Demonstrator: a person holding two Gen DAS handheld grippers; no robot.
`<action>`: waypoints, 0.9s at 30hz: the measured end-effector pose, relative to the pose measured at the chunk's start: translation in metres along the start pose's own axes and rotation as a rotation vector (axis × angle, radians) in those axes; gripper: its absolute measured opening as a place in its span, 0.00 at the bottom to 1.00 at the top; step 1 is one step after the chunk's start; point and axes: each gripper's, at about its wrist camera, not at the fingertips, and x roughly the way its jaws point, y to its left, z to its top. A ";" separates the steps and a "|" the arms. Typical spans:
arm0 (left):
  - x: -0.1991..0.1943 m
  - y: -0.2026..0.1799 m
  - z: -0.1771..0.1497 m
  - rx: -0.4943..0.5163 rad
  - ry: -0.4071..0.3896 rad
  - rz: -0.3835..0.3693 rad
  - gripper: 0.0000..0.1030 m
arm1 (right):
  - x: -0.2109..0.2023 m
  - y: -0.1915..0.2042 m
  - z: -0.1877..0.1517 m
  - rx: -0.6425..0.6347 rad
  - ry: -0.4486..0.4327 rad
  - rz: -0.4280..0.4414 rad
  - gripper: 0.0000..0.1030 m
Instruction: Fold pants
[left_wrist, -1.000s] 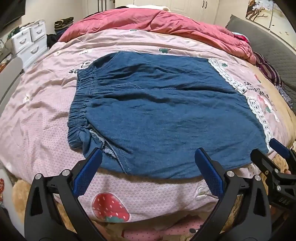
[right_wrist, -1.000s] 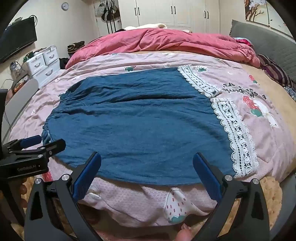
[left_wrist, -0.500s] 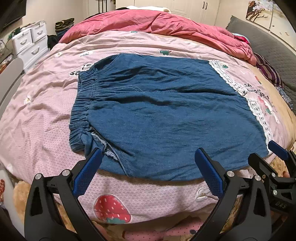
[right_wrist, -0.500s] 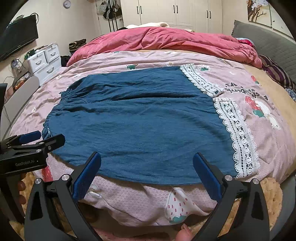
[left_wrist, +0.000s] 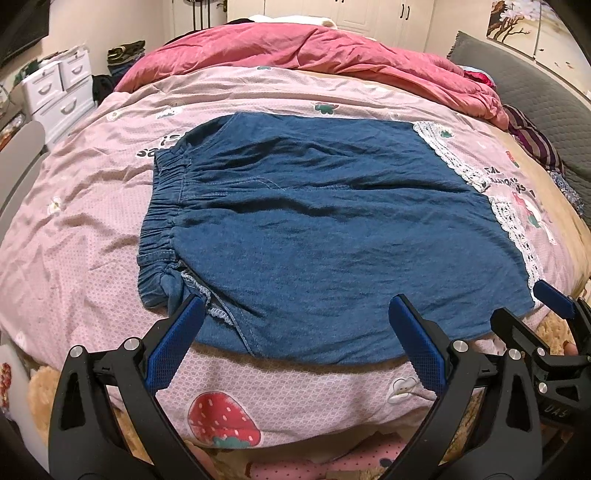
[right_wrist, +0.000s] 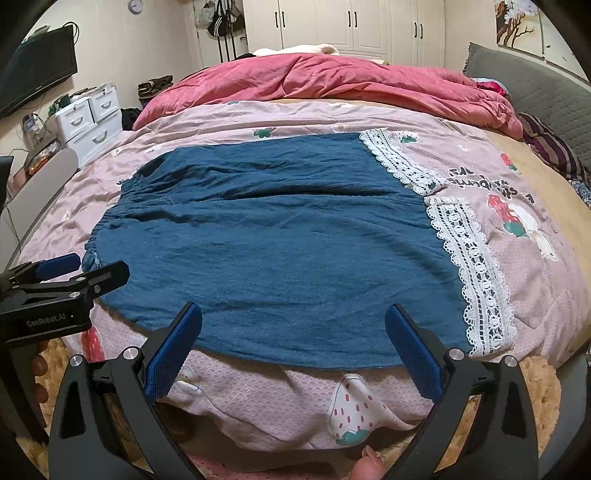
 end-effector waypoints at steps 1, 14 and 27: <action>0.000 0.000 0.000 0.000 0.001 0.000 0.91 | 0.000 0.000 0.000 0.000 -0.001 -0.002 0.96; -0.001 0.000 0.000 -0.002 0.000 0.002 0.91 | 0.000 0.001 0.001 -0.010 0.002 -0.005 0.96; 0.000 0.002 0.000 -0.011 0.001 -0.001 0.91 | 0.001 0.003 0.002 -0.013 0.001 -0.007 0.96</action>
